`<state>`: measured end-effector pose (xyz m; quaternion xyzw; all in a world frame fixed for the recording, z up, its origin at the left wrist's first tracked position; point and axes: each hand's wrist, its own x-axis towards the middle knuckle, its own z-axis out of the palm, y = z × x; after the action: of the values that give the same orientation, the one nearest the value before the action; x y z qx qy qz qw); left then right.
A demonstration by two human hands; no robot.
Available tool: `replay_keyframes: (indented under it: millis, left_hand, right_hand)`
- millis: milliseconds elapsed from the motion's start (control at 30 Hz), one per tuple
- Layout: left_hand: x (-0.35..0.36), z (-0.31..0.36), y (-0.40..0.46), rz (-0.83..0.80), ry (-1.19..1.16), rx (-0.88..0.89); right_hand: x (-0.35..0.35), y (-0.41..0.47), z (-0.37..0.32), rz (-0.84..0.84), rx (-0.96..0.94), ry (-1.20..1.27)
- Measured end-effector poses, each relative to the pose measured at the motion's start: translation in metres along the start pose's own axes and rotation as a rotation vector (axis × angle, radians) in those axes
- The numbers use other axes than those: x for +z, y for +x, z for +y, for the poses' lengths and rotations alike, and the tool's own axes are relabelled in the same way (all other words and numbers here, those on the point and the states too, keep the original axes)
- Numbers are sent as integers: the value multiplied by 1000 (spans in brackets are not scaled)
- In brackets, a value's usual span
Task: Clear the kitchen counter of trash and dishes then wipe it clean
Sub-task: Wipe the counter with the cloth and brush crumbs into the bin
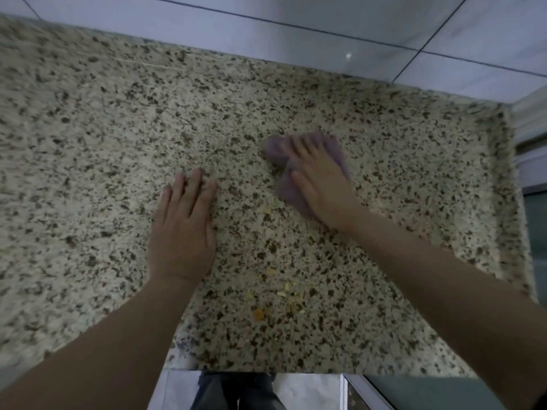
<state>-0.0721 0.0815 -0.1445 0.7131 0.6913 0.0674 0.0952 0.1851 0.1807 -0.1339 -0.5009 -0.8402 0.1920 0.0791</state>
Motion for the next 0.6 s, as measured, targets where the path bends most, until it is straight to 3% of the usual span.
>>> replay_keyframes:
  millis: [100,267,467,600]
  left_hand:
    - [1,-2,0,-23,16,4]
    - [2,-3,0,-32,22,2]
    - [5,-5,-1,-20,29,18]
    - [6,-4,0,-1,26,17]
  right_hand:
    - [15,-31,-27,-48,-80,102]
    - [0,36,-10,-13,-79,143]
    - [-8,107,-14,43,133,245]
    - [2,64,-24,-13,-78,188]
